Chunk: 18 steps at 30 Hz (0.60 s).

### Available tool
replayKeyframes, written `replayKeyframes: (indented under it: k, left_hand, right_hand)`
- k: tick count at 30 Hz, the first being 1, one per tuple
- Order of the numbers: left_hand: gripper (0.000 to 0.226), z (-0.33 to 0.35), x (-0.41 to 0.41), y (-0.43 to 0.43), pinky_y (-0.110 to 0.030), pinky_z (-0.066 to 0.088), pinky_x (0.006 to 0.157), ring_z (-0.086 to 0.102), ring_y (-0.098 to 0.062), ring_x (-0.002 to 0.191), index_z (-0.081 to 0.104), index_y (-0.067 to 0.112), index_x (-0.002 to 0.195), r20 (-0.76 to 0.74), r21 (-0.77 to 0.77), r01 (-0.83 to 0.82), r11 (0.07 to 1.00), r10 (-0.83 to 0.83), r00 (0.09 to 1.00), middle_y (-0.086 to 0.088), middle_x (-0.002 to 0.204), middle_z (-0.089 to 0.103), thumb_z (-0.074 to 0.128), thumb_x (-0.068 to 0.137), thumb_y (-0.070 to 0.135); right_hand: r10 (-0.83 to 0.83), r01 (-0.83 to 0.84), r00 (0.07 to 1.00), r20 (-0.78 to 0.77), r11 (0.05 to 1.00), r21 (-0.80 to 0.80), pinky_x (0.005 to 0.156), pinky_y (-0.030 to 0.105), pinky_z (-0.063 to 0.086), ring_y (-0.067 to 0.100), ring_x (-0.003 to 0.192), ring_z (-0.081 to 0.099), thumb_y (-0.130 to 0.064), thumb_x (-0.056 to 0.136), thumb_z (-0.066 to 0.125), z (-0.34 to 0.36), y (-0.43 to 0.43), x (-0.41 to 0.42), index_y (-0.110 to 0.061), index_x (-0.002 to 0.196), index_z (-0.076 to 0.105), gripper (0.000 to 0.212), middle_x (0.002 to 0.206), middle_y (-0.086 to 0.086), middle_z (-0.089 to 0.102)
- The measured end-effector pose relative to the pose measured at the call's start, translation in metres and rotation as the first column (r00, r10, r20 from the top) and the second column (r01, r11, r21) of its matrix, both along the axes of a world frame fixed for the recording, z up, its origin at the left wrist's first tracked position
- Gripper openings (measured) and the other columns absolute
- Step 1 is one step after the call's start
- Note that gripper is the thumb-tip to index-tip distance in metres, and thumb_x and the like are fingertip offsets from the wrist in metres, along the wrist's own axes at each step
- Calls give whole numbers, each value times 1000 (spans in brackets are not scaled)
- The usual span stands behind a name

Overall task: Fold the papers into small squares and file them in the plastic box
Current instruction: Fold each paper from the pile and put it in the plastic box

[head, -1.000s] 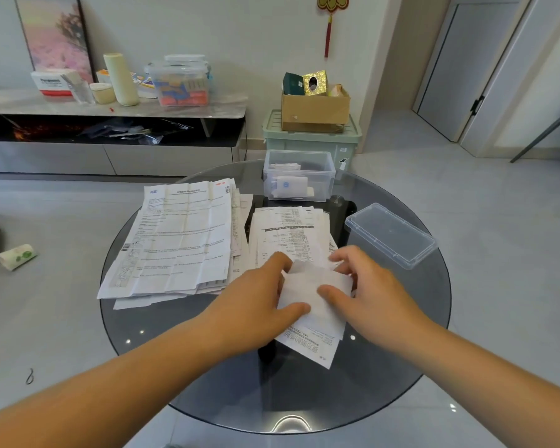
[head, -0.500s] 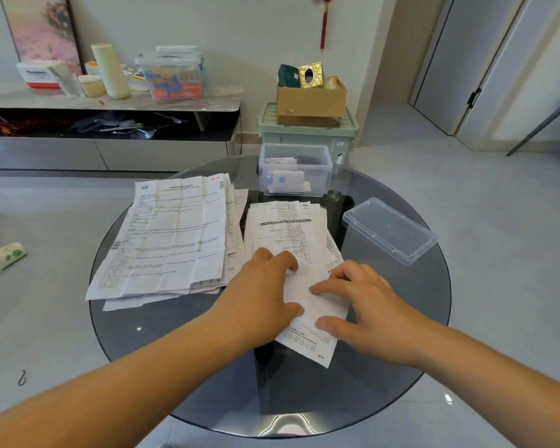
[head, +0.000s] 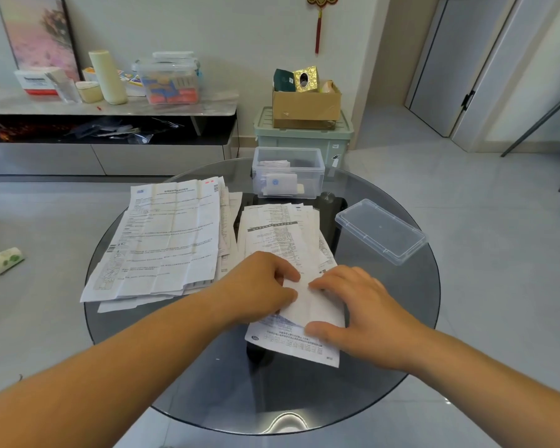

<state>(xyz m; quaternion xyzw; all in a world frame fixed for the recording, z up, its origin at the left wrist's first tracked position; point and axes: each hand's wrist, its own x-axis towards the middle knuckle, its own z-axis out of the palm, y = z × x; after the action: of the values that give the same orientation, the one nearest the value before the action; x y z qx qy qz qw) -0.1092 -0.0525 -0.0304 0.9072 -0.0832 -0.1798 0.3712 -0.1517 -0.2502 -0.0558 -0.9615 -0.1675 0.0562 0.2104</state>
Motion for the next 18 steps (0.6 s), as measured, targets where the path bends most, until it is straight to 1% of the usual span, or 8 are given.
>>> replayKeyframes:
  k: [2, 5, 8, 10, 12, 13, 15, 18]
  left_hand:
    - [33, 0, -5, 1, -36, 61, 82, 71, -13, 74, 68, 20, 122, -14, -21, -26, 999, 25, 1000, 3, 80, 66, 71, 90, 17]
    - [32, 4, -16, -1, -31, 61, 82, 72, -8, 65, 65, 13, 122, -66, -129, -74, 989, 66, 996, 5, 67, 70, 69, 90, 14]
    - [17, 8, -33, 0, -24, 58, 69, 73, -14, 67, 65, 10, 107, -91, -150, -88, 985, 75, 993, -7, 83, 75, 56, 92, 9]
    - [24, 5, -44, 2, -30, 58, 72, 71, -23, 80, 68, 8, 105, -29, -70, -17, 997, 15, 999, -13, 96, 73, 49, 89, 9]
    - [27, 4, -53, 6, -24, 55, 82, 66, -15, 91, 67, 25, 114, 77, 92, 80, 993, -87, 993, 4, 104, 70, 53, 92, 19]
    - [31, 3, -56, 9, -19, 50, 88, 62, -8, 98, 63, 32, 124, 146, 181, 105, 978, -132, 980, 12, 111, 64, 58, 94, 27]
    - [39, 0, -58, 16, -18, 44, 95, 51, -4, 108, 55, 39, 131, 292, 326, 128, 937, -229, 929, 16, 119, 48, 63, 93, 42]
    - [34, -6, -52, 25, -22, 40, 98, 42, -7, 112, 60, 41, 124, 427, 409, 176, 895, -359, 830, 15, 121, 40, 60, 92, 51]
  right_hand:
    - [-3, 3, 1000, -1, 1000, 12, 112, 31, 33, 1, 127, 34, -75, 78, 60, 2, 0, -1, -40, 141, 42, 74, 137, -25, 41]
    - [33, -25, 996, 87, 995, -95, 109, 29, 30, 2, 125, 33, -85, 73, 52, 2, 2, -8, -41, 135, 47, 76, 133, -26, 42]
    - [101, -78, 972, 213, 990, -114, 97, 26, 37, 7, 112, 41, -76, 80, 50, -3, 7, -15, -36, 120, 60, 58, 119, -20, 51]
    - [128, -119, 969, 211, 991, -56, 86, 24, 48, 8, 105, 48, -54, 86, 58, -8, 8, -17, -32, 114, 61, 36, 114, -16, 54]
    - [143, -138, 959, 243, 990, -35, 74, 24, 54, 11, 95, 55, -34, 86, 62, -11, 8, -20, -30, 107, 60, 21, 107, -13, 58]
    - [144, -141, 955, 259, 990, -29, 70, 20, 52, 11, 89, 57, -29, 85, 63, -12, 7, -21, -30, 103, 60, 18, 103, -13, 61]
    - [135, -135, 960, 245, 991, -15, 68, 10, 42, 10, 82, 59, -26, 85, 59, -11, 7, -24, -30, 97, 60, 13, 96, -12, 64]
    - [113, -115, 969, 220, 993, -4, 63, 4, 30, 3, 76, 52, -25, 82, 56, -7, 5, -28, -31, 92, 58, 13, 90, -17, 63]
